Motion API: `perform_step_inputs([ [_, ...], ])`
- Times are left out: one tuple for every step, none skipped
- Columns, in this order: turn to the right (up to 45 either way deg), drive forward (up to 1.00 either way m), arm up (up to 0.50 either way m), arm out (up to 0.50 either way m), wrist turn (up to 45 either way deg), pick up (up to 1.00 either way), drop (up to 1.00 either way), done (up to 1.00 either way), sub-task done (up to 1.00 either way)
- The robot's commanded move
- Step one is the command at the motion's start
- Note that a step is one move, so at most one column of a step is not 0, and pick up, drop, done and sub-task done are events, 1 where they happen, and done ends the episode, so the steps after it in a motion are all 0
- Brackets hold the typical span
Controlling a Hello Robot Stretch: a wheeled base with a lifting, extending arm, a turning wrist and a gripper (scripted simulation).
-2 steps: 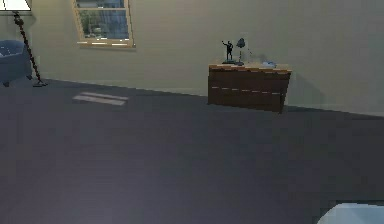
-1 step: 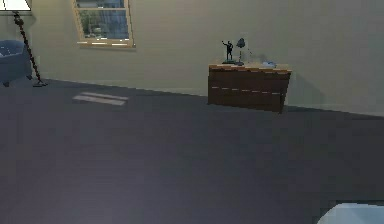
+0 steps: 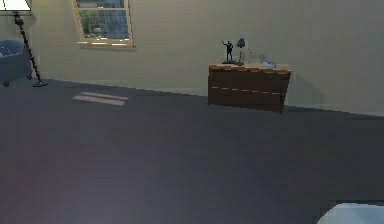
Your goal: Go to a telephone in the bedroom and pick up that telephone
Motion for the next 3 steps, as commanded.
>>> perform_step_inputs([
  [0.0, 0.0, 0.0, 0.0, 45.0, 0.0, 0.0, 0.0, 0.0],
  [0.0, 0.0, 0.0, 0.0, 39.0, 0.0, 0.0, 0.0, 0.0],
  [0.0, 0.0, -0.3, 0.0, 0.0, 0.0, 0.0, 0.0, 0.0],
])
